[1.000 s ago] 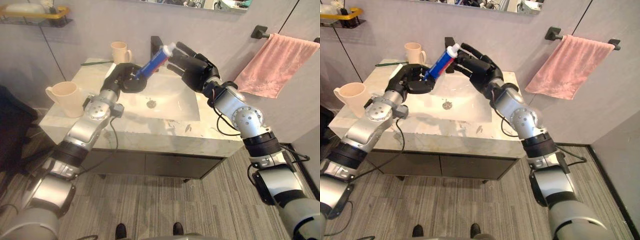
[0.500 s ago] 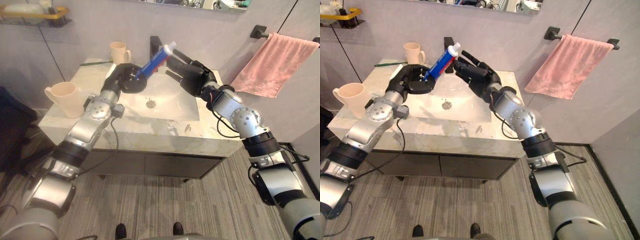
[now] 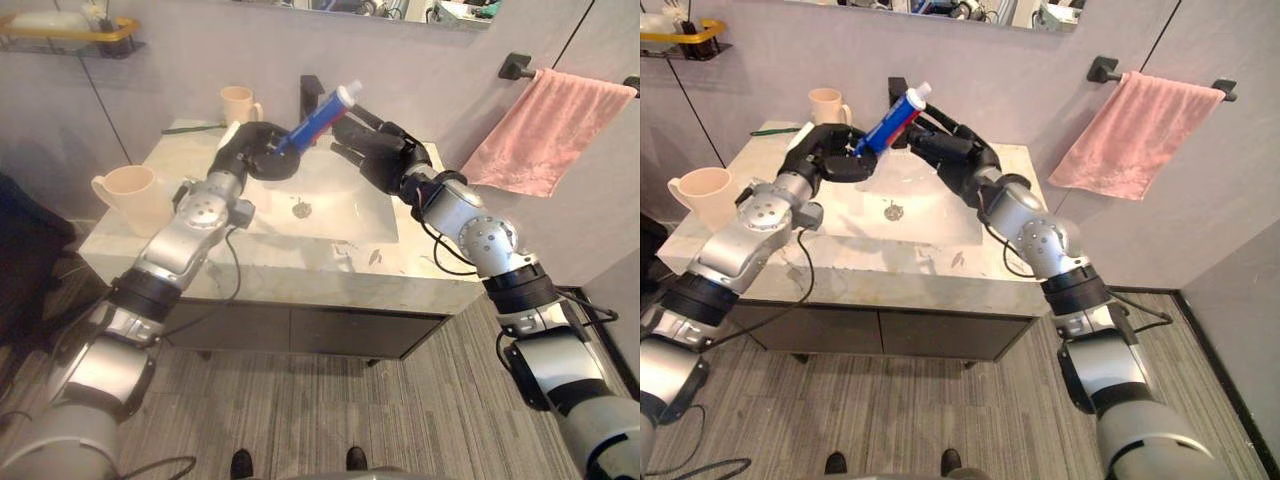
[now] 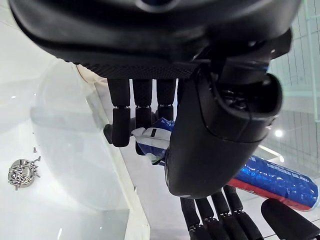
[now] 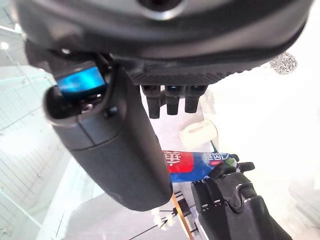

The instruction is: Organize the bathroom.

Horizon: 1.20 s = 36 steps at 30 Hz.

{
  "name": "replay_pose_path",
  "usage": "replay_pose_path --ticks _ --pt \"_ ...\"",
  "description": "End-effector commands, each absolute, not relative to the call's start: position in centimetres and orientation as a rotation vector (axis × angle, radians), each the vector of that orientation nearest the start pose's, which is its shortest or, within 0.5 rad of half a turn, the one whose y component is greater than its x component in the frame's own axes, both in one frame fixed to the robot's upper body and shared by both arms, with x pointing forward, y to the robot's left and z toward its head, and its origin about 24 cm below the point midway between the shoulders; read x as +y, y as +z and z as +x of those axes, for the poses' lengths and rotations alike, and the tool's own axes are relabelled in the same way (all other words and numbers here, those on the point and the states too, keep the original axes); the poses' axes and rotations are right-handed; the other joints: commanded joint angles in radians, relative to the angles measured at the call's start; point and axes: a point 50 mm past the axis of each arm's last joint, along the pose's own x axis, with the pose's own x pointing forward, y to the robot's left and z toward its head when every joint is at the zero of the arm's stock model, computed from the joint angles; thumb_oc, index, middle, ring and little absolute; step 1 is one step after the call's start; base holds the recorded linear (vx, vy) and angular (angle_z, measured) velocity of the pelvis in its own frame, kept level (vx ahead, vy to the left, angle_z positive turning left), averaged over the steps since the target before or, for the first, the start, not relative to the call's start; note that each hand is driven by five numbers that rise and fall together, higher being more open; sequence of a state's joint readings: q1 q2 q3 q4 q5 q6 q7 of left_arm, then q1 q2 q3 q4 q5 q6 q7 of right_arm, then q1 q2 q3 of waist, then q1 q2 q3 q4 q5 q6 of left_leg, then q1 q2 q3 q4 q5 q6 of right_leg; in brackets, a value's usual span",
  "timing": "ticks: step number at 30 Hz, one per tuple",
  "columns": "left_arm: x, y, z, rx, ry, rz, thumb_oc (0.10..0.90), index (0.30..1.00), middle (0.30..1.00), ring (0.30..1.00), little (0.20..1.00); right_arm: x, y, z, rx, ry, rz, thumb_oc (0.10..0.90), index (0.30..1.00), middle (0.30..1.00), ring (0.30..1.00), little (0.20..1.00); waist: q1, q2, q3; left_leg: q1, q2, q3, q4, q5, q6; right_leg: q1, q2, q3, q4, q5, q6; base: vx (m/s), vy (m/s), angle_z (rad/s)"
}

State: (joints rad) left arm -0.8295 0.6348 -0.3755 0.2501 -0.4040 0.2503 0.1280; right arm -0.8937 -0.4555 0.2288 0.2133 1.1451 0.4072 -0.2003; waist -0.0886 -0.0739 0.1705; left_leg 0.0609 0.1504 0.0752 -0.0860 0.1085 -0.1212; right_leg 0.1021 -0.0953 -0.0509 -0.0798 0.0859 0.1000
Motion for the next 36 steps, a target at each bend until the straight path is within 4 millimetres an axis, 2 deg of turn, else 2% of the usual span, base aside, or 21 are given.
replay_pose_path --ticks 1,27,36 --pt "13.7 27.0 37.4 -0.426 -0.187 0.363 0.4 0.3 0.3 0.3 0.3 -9.0 28.8 36.4 -0.203 0.535 0.456 0.8 0.9 0.9 0.9 0.9 0.017 0.056 -0.213 0.036 0.087 0.034 -0.001 -0.019 0.004 -0.013 -0.022 0.025 -0.006 -0.034 0.03 0.0 0.0 0.0" --pt "13.8 25.5 37.4 -0.353 -0.262 0.394 0.4 0.3 0.3 0.3 0.3 -10.9 29.8 36.7 -0.28 0.396 0.407 0.8 0.9 0.9 0.9 0.9 0.02 0.064 -0.208 0.042 0.084 0.038 -0.001 -0.023 0.006 -0.011 -0.023 0.024 -0.006 -0.032 0.029 0.0 0.0 0.0" --pt "13.8 25.2 37.4 -0.34 -0.272 0.394 0.4 0.3 0.3 0.3 0.3 -10.3 29.8 36.4 -0.253 0.447 0.449 0.8 0.9 0.9 0.9 0.9 0.022 0.062 -0.208 0.04 0.083 0.035 -0.001 -0.024 0.008 -0.012 -0.023 0.023 -0.006 -0.032 0.028 0.0 0.0 0.0"
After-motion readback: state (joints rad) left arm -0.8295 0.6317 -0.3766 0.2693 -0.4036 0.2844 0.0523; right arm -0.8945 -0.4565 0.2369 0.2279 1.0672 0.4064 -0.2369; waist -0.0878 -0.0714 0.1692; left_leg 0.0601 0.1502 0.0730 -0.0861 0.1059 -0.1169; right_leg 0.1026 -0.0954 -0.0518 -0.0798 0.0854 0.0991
